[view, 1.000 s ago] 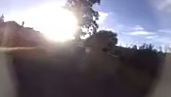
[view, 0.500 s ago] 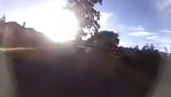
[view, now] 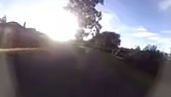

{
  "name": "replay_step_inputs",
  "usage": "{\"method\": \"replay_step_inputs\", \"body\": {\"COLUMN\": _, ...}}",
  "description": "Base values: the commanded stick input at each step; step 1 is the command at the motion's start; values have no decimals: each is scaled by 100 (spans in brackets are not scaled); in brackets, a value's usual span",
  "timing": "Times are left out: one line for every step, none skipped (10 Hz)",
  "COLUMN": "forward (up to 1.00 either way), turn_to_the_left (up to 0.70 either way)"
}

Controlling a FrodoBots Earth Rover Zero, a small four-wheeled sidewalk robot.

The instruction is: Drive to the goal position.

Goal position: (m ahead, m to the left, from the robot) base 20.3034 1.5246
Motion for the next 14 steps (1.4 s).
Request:
{"method": "replay_step_inputs", "body": {"forward": 100, "turn_to_the_left": -25}}
{"method": "replay_step_inputs", "body": {"forward": 100, "turn_to_the_left": -11}}
{"method": "replay_step_inputs", "body": {"forward": 100, "turn_to_the_left": 0}}
{"method": "replay_step_inputs", "body": {"forward": 100, "turn_to_the_left": 0}}
{"method": "replay_step_inputs", "body": {"forward": 100, "turn_to_the_left": 0}}
{"method": "replay_step_inputs", "body": {"forward": 100, "turn_to_the_left": 0}}
{"method": "replay_step_inputs", "body": {"forward": 100, "turn_to_the_left": 0}}
{"method": "replay_step_inputs", "body": {"forward": 100, "turn_to_the_left": 0}}
{"method": "replay_step_inputs", "body": {"forward": 100, "turn_to_the_left": 0}}
{"method": "replay_step_inputs", "body": {"forward": 100, "turn_to_the_left": 0}}
{"method": "replay_step_inputs", "body": {"forward": 100, "turn_to_the_left": 0}}
{"method": "replay_step_inputs", "body": {"forward": 100, "turn_to_the_left": 0}}
{"method": "replay_step_inputs", "body": {"forward": 100, "turn_to_the_left": 0}}
{"method": "replay_step_inputs", "body": {"forward": 100, "turn_to_the_left": 0}}
